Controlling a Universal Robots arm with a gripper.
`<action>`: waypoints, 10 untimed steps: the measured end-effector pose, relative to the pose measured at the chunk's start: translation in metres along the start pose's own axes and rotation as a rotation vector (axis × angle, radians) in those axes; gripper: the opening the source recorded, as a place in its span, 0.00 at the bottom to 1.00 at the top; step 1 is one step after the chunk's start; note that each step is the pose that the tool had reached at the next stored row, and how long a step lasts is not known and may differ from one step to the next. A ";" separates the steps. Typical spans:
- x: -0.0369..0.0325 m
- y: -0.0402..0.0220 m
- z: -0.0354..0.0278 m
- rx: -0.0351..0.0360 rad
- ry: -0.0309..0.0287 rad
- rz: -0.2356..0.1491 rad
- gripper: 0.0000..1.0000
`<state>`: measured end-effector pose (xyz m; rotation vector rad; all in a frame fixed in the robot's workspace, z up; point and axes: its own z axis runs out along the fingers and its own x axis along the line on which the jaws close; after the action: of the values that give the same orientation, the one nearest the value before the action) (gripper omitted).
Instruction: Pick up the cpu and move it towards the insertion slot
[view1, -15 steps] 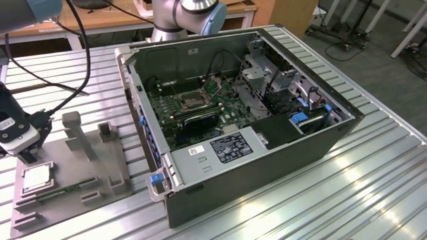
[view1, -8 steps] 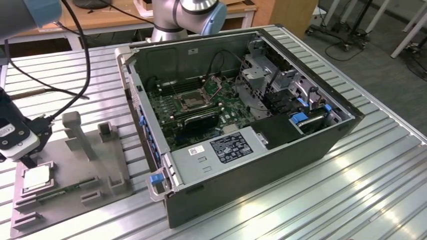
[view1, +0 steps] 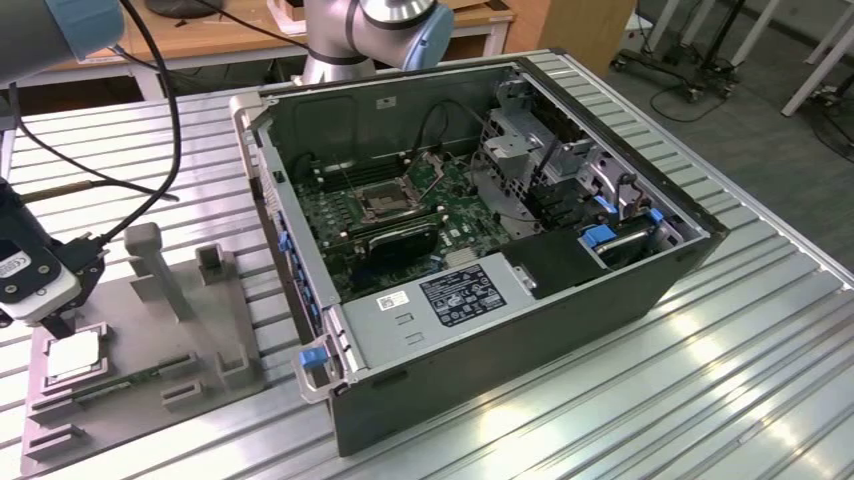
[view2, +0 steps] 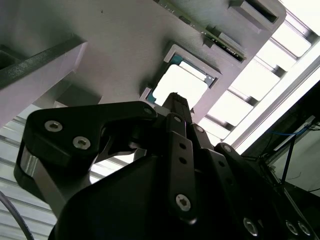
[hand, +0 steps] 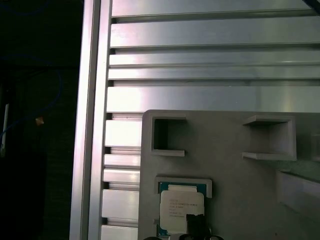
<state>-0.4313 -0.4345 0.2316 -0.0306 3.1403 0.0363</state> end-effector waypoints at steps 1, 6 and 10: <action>0.0000 0.0000 0.0000 0.0000 0.0000 0.000 0.11; 0.0000 0.0000 0.0001 -0.0001 0.0000 0.000 0.11; 0.0000 -0.0013 0.0012 -0.0002 -0.0002 0.000 0.11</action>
<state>-0.4313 -0.4358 0.2303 -0.0306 3.1402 0.0365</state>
